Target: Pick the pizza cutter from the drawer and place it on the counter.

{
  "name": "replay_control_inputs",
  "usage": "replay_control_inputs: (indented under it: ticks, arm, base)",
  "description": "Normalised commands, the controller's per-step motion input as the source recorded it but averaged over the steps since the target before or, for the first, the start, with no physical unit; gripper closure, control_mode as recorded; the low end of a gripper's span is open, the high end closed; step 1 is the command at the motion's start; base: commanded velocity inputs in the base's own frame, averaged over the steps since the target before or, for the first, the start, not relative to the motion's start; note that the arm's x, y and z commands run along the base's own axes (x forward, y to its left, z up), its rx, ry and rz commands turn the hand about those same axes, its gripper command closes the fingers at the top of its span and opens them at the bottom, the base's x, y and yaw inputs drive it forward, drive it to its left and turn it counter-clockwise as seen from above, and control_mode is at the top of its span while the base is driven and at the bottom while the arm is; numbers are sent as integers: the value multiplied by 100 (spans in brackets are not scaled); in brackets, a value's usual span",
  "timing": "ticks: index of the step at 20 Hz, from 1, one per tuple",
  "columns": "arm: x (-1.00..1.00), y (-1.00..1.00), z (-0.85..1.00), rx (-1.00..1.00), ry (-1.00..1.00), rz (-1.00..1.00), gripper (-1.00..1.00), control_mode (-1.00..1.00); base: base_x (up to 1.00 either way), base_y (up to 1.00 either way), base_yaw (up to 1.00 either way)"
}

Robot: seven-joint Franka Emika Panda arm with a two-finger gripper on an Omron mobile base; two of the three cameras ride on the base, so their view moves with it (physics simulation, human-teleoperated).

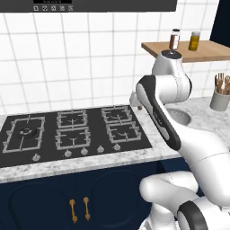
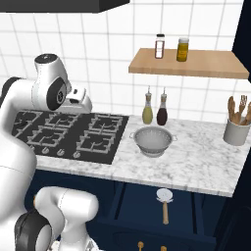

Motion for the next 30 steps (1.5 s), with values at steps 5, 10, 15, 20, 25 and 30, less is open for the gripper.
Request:
replay_control_inputs:
  ticks: [5,10,15,20,25,30]
  arm:
    - [-1,0,0,0,2,0,-100,-100]
    - [-16,9,0,0,0,0,-100,-100]
    - [0,0,0,0,0,0,-100,100]
    - [0,0,0,0,0,0,-100,100]
    - [-72,-64,-10,9,0,-38,-100,-100]
    - [-98,-99,-16,13,0,-47,-100,-100]
  base:
    - [0,0,0]
    - [0,0,0]
    - [-28,61,0]
    - [-20,27,-11]
    - [-11,-4,-7]
    - [0,0,0]
